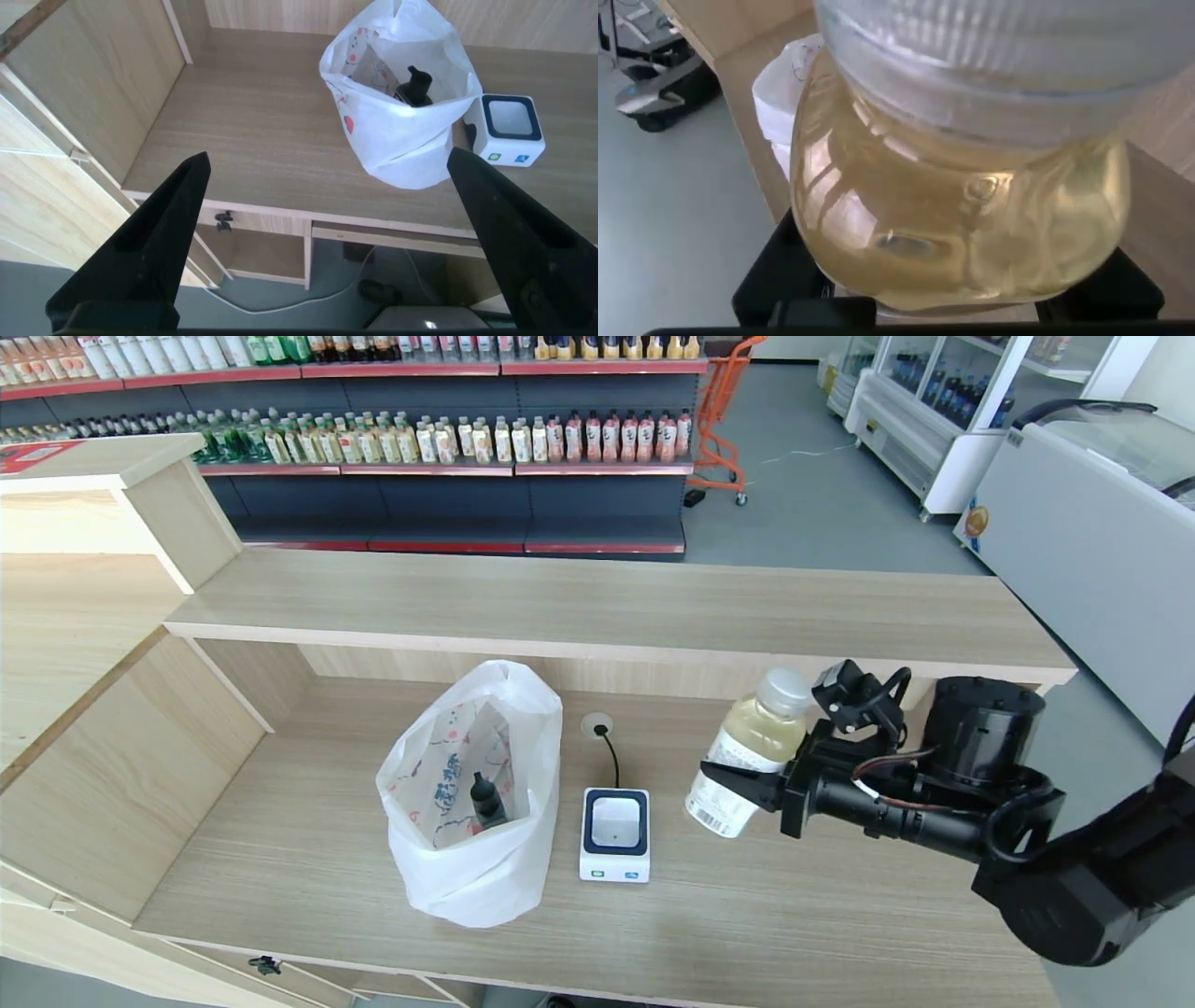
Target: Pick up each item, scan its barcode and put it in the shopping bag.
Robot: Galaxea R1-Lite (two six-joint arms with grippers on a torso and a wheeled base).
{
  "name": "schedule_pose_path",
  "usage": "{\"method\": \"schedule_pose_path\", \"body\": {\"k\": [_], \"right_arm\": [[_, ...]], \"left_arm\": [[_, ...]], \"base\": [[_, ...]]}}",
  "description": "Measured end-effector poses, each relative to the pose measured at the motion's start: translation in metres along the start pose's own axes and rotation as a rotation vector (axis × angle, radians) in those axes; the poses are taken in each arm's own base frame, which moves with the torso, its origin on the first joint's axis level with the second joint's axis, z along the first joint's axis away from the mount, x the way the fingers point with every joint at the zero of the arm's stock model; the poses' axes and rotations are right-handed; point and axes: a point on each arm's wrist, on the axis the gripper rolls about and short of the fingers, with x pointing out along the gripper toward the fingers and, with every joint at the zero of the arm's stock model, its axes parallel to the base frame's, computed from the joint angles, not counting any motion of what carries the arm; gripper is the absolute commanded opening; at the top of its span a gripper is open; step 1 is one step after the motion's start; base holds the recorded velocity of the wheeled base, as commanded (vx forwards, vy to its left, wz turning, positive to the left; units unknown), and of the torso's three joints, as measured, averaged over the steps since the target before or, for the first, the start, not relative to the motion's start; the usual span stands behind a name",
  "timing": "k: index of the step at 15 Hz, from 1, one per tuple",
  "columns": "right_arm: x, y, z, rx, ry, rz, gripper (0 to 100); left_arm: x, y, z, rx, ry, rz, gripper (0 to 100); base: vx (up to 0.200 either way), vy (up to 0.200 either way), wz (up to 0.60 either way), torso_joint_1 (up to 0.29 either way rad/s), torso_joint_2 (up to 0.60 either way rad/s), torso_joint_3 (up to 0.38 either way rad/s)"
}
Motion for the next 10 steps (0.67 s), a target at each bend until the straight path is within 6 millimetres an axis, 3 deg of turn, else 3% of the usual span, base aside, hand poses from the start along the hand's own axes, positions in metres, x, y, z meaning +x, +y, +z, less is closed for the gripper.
{"method": "schedule_pose_path", "body": {"k": [5,10], "right_arm": [[0.050,-0.033,-0.026,-0.358,-0.079,0.137,0],[0.077,-0.044,-0.072,-0.558,-0.150,0.334,0]], "left_arm": [[0.000,0.000,0.000,0.000,0.000,0.001,100],[0.000,0.000,0.000,0.000,0.000,0.000,100]], "base": [[0.000,0.000,0.00,0.000,0.00,0.000],[0.000,0.000,0.00,0.000,0.00,0.000]]}}
